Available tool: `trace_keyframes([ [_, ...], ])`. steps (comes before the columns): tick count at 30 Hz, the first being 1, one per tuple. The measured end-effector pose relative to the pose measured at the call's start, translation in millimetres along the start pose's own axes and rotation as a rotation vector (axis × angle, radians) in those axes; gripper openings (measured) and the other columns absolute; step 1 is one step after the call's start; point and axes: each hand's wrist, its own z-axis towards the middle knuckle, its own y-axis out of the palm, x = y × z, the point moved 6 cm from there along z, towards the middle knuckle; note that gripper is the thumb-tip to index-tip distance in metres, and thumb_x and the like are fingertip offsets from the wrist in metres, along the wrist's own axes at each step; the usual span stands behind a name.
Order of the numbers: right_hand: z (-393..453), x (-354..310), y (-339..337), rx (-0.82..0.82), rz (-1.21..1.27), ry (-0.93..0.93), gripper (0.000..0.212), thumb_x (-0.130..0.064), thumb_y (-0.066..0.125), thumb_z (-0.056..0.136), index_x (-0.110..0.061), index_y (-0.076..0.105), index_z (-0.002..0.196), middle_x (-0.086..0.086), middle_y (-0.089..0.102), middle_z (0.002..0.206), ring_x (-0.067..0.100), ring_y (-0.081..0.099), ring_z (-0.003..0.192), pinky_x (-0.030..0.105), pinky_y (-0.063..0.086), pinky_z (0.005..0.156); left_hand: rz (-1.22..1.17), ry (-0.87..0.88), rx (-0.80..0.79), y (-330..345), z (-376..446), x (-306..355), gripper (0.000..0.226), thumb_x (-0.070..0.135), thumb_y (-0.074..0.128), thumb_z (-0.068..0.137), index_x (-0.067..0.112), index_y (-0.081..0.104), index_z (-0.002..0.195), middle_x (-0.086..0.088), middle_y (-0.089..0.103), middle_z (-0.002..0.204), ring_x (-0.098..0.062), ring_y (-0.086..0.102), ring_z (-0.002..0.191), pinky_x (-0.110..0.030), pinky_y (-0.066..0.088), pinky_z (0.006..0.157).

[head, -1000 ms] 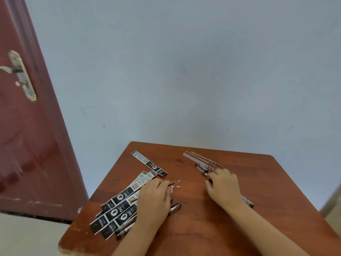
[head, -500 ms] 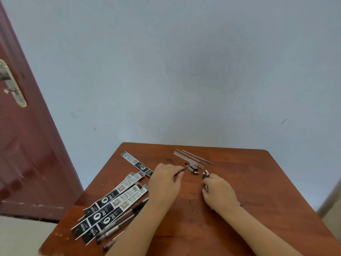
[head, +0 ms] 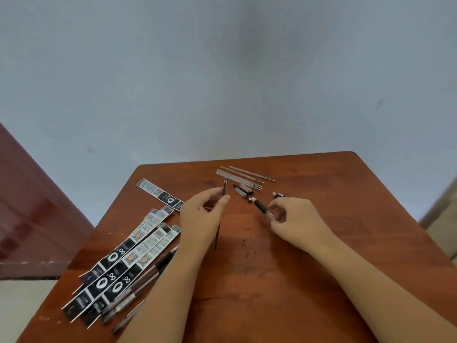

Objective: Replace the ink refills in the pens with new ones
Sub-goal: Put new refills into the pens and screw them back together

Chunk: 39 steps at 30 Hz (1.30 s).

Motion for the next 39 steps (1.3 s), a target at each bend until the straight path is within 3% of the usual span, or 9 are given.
trace_keyframes([
  [3,-5,-4,-12,0.105,0.073,-0.057,0.033,-0.01,0.057,0.078,-0.014,0.059,0.11,-0.003,0.057,0.089,0.008,0.05,0.077,0.018,0.045,0.07,-0.136,-0.083,-0.008,1,-1,-5,0.017,0.01,0.063,0.082,0.02,0.067,0.095,0.013,0.062,0.079,-0.004,0.058,0.08,-0.019,0.048,0.075],
  [7,-11,-8,-15,0.136,0.164,-0.092,0.025,-0.01,0.055,0.081,-0.01,0.063,0.105,-0.004,0.051,0.082,0.005,0.042,0.073,0.003,0.029,0.059,-0.304,-0.161,-0.015,2,-1,-12,0.02,0.006,0.059,0.084,0.026,0.063,0.079,0.005,0.062,0.065,0.003,0.057,0.059,-0.008,0.047,0.057],
  [11,-13,-12,-10,0.16,0.18,-0.141,0.019,-0.014,0.054,0.085,-0.009,0.065,0.099,-0.013,0.044,0.071,0.002,0.039,0.078,0.011,0.028,0.059,-0.65,-0.326,0.045,-1,2,-22,0.018,-0.001,0.053,0.085,0.013,0.059,0.077,0.006,0.065,0.053,0.0,0.06,0.05,-0.012,0.05,0.05],
  [13,-14,-14,-9,0.169,0.139,-0.172,0.021,-0.019,0.054,0.086,-0.01,0.066,0.101,-0.004,0.051,0.077,0.006,0.041,0.085,0.018,0.028,0.064,-0.746,-0.35,0.08,-3,3,-24,0.017,-0.001,0.05,0.087,0.01,0.057,0.076,0.007,0.065,0.051,-0.001,0.061,0.051,-0.013,0.053,0.054],
  [15,-13,-18,-7,0.156,0.09,-0.205,0.023,-0.022,0.053,0.087,-0.012,0.065,0.105,0.001,0.054,0.085,0.011,0.045,0.08,0.021,0.032,0.067,-0.807,-0.36,0.128,-6,5,-26,0.017,-0.001,0.049,0.088,0.009,0.055,0.075,0.006,0.065,0.05,-0.002,0.061,0.051,-0.013,0.053,0.057],
  [22,-13,-21,2,0.12,0.056,-0.341,0.025,-0.014,0.057,0.085,-0.011,0.063,0.109,0.007,0.062,0.095,0.01,0.046,0.077,0.021,0.038,0.07,-0.828,-0.351,0.218,-10,4,-29,0.014,0.001,0.049,0.088,0.009,0.054,0.077,0.006,0.066,0.051,-0.002,0.062,0.052,-0.014,0.053,0.056],
  [28,-14,-23,4,0.123,0.048,-0.4,0.025,-0.015,0.056,0.085,-0.011,0.064,0.108,0.001,0.059,0.091,0.006,0.046,0.073,0.006,0.032,0.063,-0.918,-0.4,0.246,-9,4,-31,0.016,0.001,0.047,0.09,0.008,0.053,0.078,0.005,0.065,0.05,-0.002,0.062,0.05,-0.013,0.052,0.051],
  [36,-14,-23,4,0.131,0.059,-0.403,0.026,-0.019,0.055,0.078,-0.009,0.069,0.097,-0.009,0.052,0.078,0.007,0.05,0.068,0.008,0.032,0.062,-0.895,-0.35,0.251,-11,6,-26,0.016,0.0,0.047,0.089,0.01,0.053,0.078,0.006,0.065,0.051,-0.003,0.062,0.051,-0.013,0.053,0.055],
  [39,-14,-23,2,0.15,0.061,-0.396,0.022,-0.015,0.058,0.077,-0.007,0.07,0.093,-0.004,0.058,0.076,0.01,0.052,0.066,0.013,0.038,0.06,-0.891,-0.341,0.268,-13,5,-24,0.016,0.0,0.048,0.089,0.01,0.052,0.078,0.007,0.065,0.051,-0.002,0.062,0.051,-0.013,0.054,0.056],
])
